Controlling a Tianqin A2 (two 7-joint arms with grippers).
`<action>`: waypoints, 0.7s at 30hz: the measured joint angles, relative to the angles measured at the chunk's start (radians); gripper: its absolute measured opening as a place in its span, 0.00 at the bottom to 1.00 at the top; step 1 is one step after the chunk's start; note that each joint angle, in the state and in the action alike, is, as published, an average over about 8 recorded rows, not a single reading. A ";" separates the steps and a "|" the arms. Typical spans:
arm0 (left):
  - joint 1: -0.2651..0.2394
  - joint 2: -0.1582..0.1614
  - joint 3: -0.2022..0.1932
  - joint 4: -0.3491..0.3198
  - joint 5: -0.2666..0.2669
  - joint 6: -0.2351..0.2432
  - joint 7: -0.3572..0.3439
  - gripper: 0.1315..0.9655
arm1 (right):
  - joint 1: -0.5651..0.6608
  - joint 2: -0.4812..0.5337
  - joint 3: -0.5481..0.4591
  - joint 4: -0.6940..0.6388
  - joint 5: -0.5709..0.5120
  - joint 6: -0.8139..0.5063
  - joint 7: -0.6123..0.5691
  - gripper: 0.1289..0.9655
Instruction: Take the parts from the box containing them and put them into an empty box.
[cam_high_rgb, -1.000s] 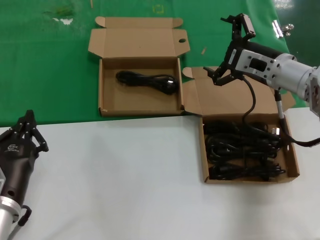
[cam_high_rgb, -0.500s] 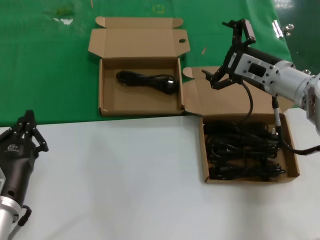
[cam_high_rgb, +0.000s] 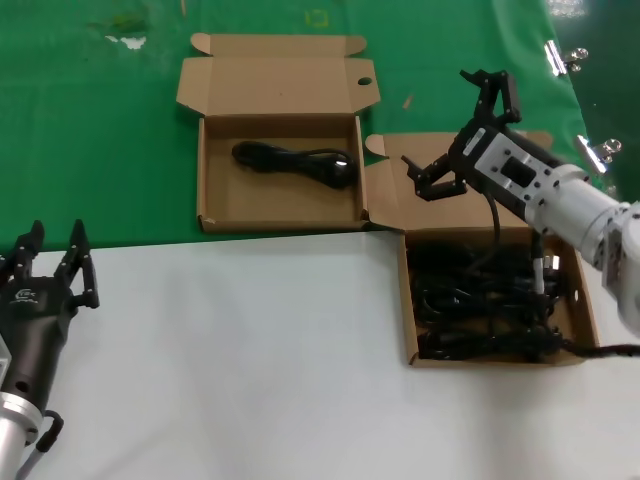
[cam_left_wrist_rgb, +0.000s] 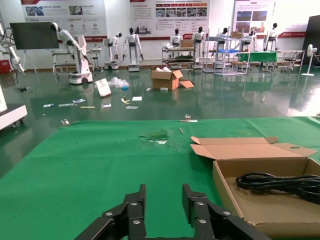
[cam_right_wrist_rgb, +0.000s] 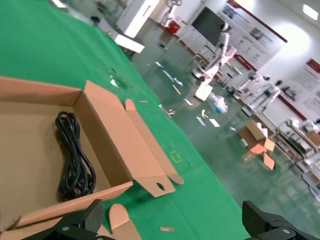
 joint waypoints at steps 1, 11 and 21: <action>0.000 0.000 0.000 0.000 0.000 0.000 0.000 0.14 | -0.012 -0.001 0.003 0.012 0.003 0.008 0.010 1.00; 0.000 0.000 0.000 0.000 0.000 0.000 0.000 0.35 | -0.141 -0.006 0.034 0.136 0.031 0.085 0.114 1.00; 0.000 0.000 0.000 0.000 0.000 0.000 0.000 0.63 | -0.269 -0.011 0.065 0.260 0.059 0.163 0.218 1.00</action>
